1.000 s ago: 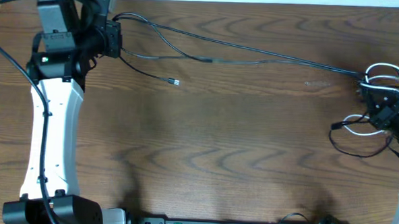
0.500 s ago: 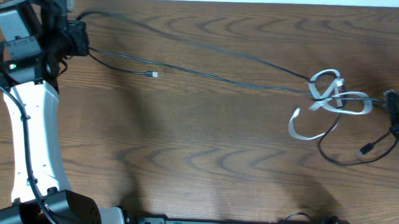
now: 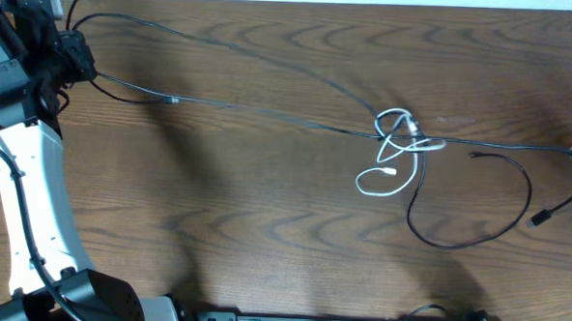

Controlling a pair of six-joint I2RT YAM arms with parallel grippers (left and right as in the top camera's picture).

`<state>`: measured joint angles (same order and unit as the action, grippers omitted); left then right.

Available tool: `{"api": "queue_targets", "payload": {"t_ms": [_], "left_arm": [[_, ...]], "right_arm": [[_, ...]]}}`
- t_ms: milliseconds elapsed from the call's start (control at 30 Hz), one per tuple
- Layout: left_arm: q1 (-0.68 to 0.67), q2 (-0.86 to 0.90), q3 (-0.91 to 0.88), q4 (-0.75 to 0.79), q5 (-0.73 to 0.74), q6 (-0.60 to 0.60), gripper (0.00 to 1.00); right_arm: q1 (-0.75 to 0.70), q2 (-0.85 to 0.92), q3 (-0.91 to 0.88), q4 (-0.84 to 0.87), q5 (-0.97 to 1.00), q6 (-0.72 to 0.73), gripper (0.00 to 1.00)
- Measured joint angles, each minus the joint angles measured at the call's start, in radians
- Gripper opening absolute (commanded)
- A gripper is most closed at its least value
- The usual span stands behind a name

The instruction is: Untangle cables

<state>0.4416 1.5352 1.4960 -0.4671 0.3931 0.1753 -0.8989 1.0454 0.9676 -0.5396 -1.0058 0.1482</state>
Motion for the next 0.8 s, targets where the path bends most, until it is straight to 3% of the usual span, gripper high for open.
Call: {"api": "queue_targets", "payload": {"t_ms": [467, 667, 767, 800], "left_arm": [[0.036, 0.0, 0.0, 0.001, 0.037, -0.038, 0.08], [0.036, 0.0, 0.0, 0.005, 0.101, -0.066, 0.08], [0.036, 0.0, 0.0, 0.005, 0.133, -0.074, 0.07], [0.035, 0.0, 0.0, 0.006, 0.138, -0.076, 0.08]], "right_arm": [[-0.003, 0.005, 0.0, -0.068, 0.053, -0.007, 0.01], [0.105, 0.042, 0.0, -0.119, 0.08, -0.039, 0.01], [0.208, 0.072, 0.0, -0.116, 0.1, -0.048, 0.12], [0.242, 0.082, 0.0, -0.11, 0.106, -0.049, 0.25]]}}
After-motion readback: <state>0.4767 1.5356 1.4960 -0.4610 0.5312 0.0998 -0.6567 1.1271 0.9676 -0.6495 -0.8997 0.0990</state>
